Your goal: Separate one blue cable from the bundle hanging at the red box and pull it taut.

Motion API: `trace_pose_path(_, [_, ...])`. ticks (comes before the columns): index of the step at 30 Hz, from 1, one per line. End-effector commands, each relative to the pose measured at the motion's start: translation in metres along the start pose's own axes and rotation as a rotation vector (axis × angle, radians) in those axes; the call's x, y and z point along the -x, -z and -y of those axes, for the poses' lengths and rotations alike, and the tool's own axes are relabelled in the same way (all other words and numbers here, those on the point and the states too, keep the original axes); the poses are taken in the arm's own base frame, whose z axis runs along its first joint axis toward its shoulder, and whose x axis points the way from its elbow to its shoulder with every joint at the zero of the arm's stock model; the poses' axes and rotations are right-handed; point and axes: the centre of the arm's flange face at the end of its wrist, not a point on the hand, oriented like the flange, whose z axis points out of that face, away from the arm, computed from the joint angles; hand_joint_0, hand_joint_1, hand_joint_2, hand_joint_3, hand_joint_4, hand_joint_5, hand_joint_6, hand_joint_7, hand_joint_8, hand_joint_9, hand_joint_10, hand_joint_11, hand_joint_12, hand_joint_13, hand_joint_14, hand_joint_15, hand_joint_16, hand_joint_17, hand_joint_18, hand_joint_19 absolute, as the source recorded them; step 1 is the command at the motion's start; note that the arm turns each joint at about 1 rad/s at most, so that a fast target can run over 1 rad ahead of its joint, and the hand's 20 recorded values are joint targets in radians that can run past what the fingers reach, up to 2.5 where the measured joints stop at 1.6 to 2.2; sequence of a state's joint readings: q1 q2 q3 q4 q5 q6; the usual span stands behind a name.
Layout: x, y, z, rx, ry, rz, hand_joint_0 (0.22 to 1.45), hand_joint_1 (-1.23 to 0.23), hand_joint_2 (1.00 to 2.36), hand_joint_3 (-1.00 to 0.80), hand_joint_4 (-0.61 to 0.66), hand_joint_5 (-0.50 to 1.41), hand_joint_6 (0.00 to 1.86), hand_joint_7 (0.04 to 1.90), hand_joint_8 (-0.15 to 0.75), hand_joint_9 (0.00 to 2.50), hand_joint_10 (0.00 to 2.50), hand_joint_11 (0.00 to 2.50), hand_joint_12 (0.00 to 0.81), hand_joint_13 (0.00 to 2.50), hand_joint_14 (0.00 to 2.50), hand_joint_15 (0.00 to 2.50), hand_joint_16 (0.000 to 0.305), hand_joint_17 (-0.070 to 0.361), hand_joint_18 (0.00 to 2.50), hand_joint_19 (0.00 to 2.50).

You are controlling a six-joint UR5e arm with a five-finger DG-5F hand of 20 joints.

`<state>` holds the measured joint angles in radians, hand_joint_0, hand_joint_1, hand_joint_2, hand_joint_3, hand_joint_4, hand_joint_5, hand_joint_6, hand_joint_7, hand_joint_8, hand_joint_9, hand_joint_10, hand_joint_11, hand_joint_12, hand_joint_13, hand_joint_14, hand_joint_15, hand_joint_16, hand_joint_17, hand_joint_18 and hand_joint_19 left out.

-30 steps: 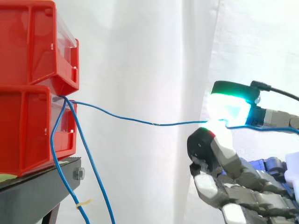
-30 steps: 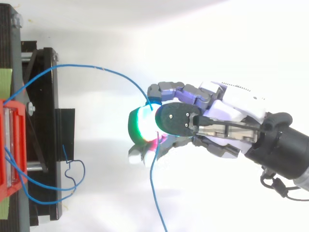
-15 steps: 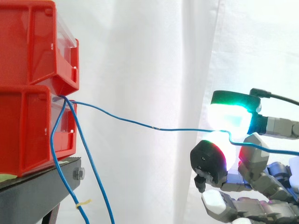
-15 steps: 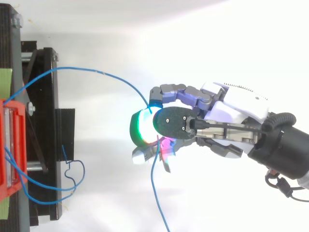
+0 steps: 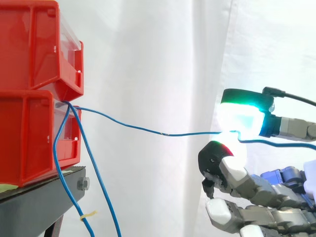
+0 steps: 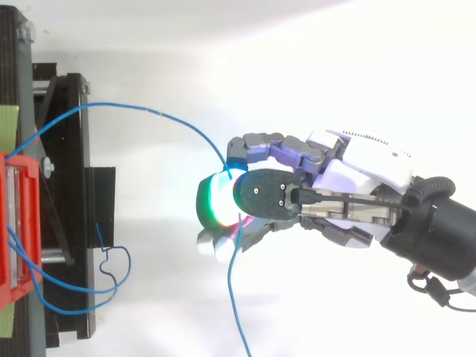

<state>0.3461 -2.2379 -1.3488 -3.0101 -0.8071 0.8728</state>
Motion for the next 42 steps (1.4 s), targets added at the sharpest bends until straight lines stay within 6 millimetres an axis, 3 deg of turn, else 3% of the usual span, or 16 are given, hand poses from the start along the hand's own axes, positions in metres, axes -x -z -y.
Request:
trace_pose_path(1, [0.0, 0.001, 0.001, -0.009, 0.004, -0.002, 0.72, -0.71, 1.02, -0.19, 0.06, -0.23, 0.93, 1.3, 0.469, 0.79, 0.01, 0.31, 0.435, 0.84, 0.01, 0.31, 0.051, 0.115, 0.8, 0.45])
trace_pose_path(8, [0.0, 0.001, 0.001, -0.016, -0.001, -0.003, 0.72, -0.71, 1.02, -0.19, 0.06, -0.23, 0.94, 1.28, 0.451, 0.72, 0.01, 0.27, 0.424, 0.85, 0.01, 0.32, 0.05, 0.114, 0.81, 0.46])
trace_pose_path(19, [-0.018, -0.004, -0.016, -0.016, -0.033, -0.01, 0.72, -0.7, 1.02, -0.19, 0.06, -0.23, 0.94, 1.28, 0.404, 0.7, 0.01, 0.38, 0.442, 1.17, 0.02, 0.54, 0.048, 0.107, 0.83, 0.49])
trace_pose_path(29, [-0.009, 0.002, -0.009, -0.182, 0.078, -0.033, 0.72, -0.7, 1.02, -0.19, 0.06, -0.23, 0.94, 1.28, 0.397, 0.69, 0.01, 0.38, 0.443, 1.19, 0.02, 0.55, 0.047, 0.106, 0.84, 0.48])
trace_pose_path(39, [-0.001, 0.002, -0.011, -0.193, 0.142, -0.015, 0.72, -0.7, 1.02, -0.19, 0.06, -0.23, 0.94, 1.27, 0.391, 0.69, 0.01, 0.41, 0.449, 1.19, 0.02, 0.56, 0.046, 0.104, 0.84, 0.48])
trace_pose_path(42, [0.01, 0.003, -0.006, -0.2, 0.197, -0.01, 0.72, -0.7, 1.02, -0.19, 0.06, -0.23, 0.94, 1.27, 0.391, 0.7, 0.01, 0.41, 0.451, 1.17, 0.02, 0.55, 0.046, 0.104, 0.84, 0.48])
